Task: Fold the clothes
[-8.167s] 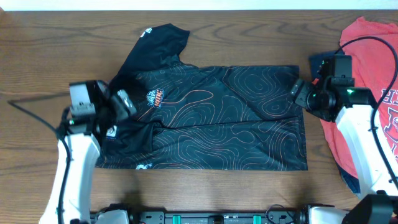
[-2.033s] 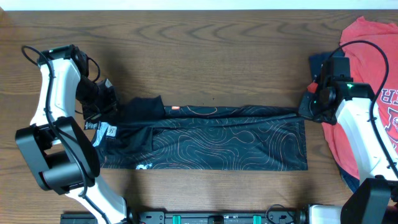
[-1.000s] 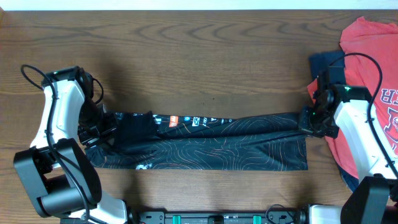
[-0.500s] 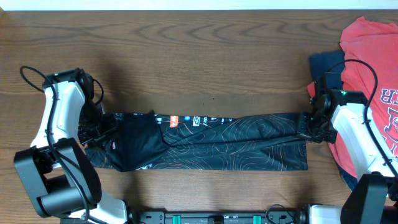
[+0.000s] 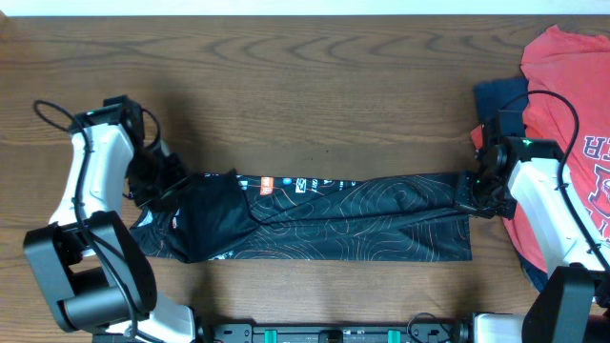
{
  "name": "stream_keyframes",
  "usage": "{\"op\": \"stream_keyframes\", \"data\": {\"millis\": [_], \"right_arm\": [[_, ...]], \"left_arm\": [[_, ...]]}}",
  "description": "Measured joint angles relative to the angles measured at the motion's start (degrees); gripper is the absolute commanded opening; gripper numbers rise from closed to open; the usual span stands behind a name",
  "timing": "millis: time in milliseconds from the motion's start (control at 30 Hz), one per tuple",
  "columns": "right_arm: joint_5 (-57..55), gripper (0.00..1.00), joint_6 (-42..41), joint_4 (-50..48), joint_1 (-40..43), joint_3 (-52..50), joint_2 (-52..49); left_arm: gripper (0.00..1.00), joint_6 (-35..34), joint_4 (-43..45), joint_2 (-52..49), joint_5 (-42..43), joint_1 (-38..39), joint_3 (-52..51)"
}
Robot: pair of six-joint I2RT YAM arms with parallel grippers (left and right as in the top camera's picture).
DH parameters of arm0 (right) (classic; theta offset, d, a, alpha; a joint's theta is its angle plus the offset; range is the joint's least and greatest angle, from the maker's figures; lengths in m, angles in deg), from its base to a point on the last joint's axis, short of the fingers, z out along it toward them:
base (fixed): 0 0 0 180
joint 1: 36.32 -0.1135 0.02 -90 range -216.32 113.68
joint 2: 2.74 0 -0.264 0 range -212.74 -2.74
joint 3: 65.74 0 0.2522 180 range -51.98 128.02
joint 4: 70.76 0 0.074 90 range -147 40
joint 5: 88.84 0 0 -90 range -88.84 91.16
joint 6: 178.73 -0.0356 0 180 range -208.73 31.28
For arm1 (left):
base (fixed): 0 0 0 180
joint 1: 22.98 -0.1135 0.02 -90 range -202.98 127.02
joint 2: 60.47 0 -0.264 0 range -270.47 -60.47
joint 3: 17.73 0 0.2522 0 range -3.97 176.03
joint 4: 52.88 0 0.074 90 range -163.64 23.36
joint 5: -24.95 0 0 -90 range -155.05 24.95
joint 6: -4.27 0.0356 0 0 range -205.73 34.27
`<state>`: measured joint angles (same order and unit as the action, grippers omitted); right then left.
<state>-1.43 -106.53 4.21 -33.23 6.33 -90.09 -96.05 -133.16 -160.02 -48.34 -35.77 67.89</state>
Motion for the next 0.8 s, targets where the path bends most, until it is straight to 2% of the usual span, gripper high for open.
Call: {"op": "stream_keyframes", "data": {"millis": [100,167,367,667,733,800], "right_arm": [[0.0,0.01,0.0,0.13,0.0,0.0,0.0],[0.0,0.01,0.0,0.55,0.0,0.0,0.0],[-0.02,0.01,0.0,0.98,0.0,0.0,0.0],[-0.02,0.01,0.0,1.11,0.0,0.0,0.0],[-0.02,0.01,0.0,1.11,0.0,0.0,0.0],[-0.02,0.01,0.0,1.11,0.0,0.0,0.0]], "left_arm": [[0.61,0.17,2.84,0.0,1.36,3.13,0.0],[0.62,0.07,5.01,0.0,1.9,5.88,0.0],[0.63,-0.26,10.08,-0.48,2.89,12.48,0.0],[0.62,-0.61,13.38,-7.17,1.86,16.11,0.0],[0.59,-0.63,14.14,-8.74,0.87,16.35,0.0],[0.49,-0.74,14.73,-9.75,0.13,16.35,0.0]]}}
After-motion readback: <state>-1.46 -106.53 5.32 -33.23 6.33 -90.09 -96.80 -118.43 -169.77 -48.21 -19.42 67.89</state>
